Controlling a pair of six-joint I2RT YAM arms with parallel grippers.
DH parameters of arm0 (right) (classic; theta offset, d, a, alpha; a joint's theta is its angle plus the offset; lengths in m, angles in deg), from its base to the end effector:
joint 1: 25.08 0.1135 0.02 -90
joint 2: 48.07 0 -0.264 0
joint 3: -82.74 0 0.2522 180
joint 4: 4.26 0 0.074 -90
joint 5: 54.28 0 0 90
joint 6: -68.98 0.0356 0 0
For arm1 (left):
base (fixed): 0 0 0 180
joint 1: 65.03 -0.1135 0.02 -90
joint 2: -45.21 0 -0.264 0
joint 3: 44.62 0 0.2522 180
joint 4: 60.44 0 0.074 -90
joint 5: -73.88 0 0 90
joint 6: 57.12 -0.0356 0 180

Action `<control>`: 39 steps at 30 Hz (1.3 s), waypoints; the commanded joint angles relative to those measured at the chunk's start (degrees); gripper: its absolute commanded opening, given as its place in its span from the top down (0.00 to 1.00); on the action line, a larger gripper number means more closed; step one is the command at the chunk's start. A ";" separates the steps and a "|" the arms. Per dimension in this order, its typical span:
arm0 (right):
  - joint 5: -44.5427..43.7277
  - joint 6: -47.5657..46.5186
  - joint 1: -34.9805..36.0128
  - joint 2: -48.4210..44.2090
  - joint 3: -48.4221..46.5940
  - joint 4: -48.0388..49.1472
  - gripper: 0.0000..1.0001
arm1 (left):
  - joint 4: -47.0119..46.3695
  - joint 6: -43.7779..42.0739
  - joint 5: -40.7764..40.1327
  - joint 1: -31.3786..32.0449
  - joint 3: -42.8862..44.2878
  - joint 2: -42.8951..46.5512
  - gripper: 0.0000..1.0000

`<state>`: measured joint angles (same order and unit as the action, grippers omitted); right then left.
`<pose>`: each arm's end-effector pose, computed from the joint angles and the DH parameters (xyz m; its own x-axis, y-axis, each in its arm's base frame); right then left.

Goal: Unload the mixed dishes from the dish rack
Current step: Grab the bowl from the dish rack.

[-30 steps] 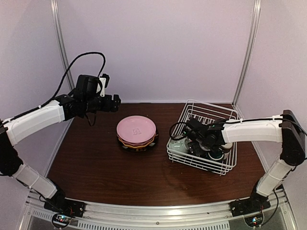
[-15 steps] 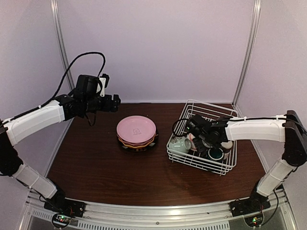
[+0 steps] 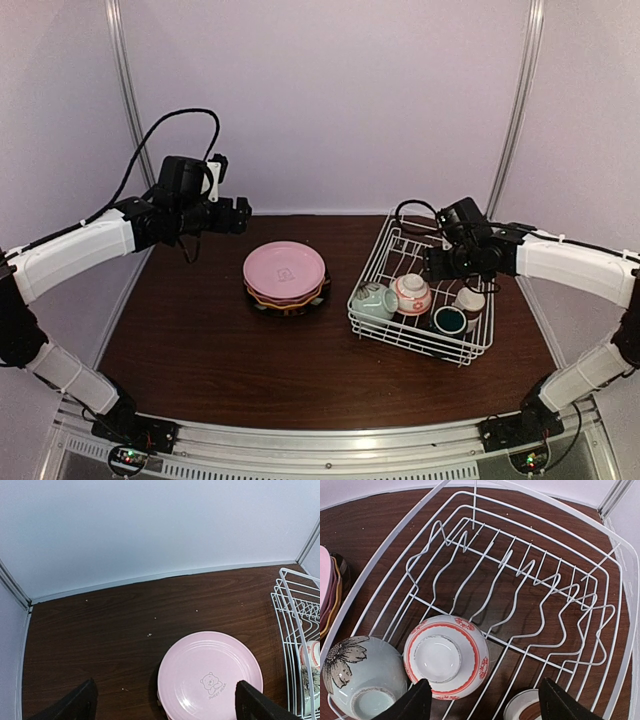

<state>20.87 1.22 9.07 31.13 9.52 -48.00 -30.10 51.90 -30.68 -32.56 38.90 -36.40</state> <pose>0.2463 0.1561 0.2638 -0.7379 -0.0584 -0.6724 -0.1364 0.9886 0.0637 0.2823 -0.1690 0.3314 -0.4883 -0.0632 -0.8704 0.1840 0.9675 -0.1734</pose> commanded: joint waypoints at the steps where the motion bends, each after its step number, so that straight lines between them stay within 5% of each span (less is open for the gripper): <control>1: 7.76 -1.35 -1.14 2.02 0.99 3.36 0.25 | -1.02 0.49 0.24 0.33 0.03 0.81 0.03; 23: 9.49 -3.99 -1.32 14.51 -2.39 6.85 0.30 | -1.02 0.57 0.51 0.36 0.12 0.32 0.02; 39: 9.13 -4.19 -1.87 15.29 -2.23 7.57 0.50 | -0.85 0.57 0.59 0.31 0.46 -0.49 0.03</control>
<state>30.81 -2.86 7.94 45.69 8.05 -40.04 -30.10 51.92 -30.47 -32.56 38.90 -36.44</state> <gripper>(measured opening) 0.530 0.975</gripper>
